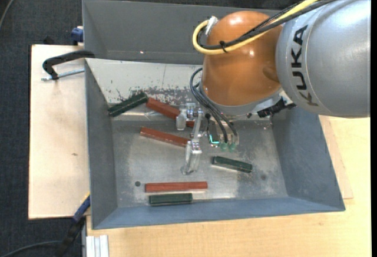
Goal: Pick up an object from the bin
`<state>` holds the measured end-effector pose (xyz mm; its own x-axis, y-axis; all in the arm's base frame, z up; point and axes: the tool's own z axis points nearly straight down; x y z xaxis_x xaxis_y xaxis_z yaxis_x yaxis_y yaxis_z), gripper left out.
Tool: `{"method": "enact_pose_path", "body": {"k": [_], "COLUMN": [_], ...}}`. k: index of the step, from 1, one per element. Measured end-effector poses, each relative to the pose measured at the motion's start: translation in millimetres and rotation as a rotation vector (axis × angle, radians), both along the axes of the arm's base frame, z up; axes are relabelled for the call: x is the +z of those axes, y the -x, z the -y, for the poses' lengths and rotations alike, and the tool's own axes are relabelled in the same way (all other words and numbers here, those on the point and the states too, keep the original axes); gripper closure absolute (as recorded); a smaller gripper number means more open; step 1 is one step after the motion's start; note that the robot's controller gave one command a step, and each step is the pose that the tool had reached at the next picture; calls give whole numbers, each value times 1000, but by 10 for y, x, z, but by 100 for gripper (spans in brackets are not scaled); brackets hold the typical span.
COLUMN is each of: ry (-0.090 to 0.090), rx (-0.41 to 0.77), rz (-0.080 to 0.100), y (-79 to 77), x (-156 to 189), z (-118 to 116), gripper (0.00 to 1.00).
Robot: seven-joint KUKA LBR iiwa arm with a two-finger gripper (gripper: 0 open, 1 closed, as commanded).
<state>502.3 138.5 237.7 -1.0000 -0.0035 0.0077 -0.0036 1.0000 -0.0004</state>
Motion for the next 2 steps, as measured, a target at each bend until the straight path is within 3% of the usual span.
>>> {"method": "enact_pose_path", "body": {"k": [1, 2], "ry": [2, -4], "rx": [-111, -248], "rz": [1, 16], "y": [-441, -896], "x": [-1275, -1662], "z": [336, 539], "gripper": [0, 0]}}
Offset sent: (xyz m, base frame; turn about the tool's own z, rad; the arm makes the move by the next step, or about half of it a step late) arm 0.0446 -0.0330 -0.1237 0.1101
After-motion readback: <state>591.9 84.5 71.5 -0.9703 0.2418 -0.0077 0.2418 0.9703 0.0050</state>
